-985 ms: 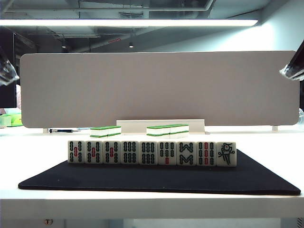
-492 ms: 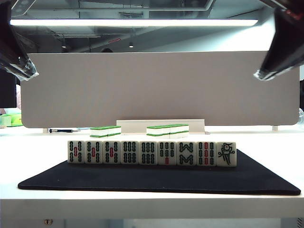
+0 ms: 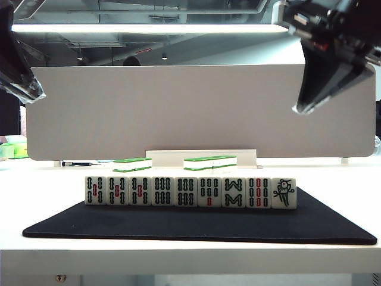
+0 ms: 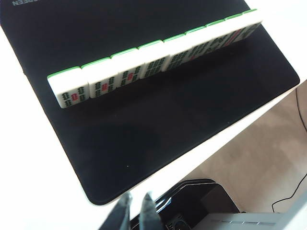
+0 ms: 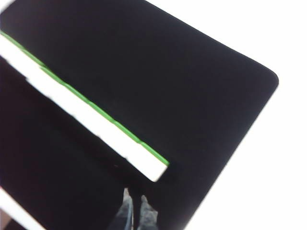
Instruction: Take a mahjong tile from your hand cards and play it out.
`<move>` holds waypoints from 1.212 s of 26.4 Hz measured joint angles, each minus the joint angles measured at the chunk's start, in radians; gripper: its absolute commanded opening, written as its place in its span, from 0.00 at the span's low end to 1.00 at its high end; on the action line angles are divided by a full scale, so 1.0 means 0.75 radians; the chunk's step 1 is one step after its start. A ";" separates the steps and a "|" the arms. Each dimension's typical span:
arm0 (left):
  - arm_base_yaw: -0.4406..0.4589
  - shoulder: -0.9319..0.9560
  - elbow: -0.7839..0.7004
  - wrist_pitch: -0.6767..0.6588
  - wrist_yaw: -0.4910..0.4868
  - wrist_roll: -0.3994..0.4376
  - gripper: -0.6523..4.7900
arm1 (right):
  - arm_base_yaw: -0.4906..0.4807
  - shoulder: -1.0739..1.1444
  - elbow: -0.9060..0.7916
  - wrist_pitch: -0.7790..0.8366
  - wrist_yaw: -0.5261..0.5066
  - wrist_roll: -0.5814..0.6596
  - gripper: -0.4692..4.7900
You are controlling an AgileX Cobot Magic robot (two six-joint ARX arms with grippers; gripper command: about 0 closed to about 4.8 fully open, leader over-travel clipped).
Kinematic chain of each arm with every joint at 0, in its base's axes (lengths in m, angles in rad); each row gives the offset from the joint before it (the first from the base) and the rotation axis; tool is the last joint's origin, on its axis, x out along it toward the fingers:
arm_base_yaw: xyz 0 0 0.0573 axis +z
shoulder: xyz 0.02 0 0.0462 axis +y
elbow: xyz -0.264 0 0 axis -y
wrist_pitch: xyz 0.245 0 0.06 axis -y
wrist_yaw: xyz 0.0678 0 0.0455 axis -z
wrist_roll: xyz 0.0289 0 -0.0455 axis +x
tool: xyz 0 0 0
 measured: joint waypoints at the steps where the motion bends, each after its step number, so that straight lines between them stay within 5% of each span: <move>1: 0.000 0.000 0.000 0.000 -0.002 0.001 0.18 | -0.001 0.022 0.000 -0.003 0.030 -0.017 0.13; 14: 0.000 0.001 0.000 0.000 -0.004 0.055 0.18 | -0.047 0.129 0.025 -0.002 0.136 -0.070 0.13; 26: 0.000 0.001 0.000 -0.011 -0.004 0.055 0.18 | -0.158 0.329 0.303 -0.082 0.137 -0.071 0.13; 32: 0.000 0.001 0.000 -0.026 -0.005 0.056 0.18 | -0.163 0.353 0.336 -0.260 0.129 -0.129 0.28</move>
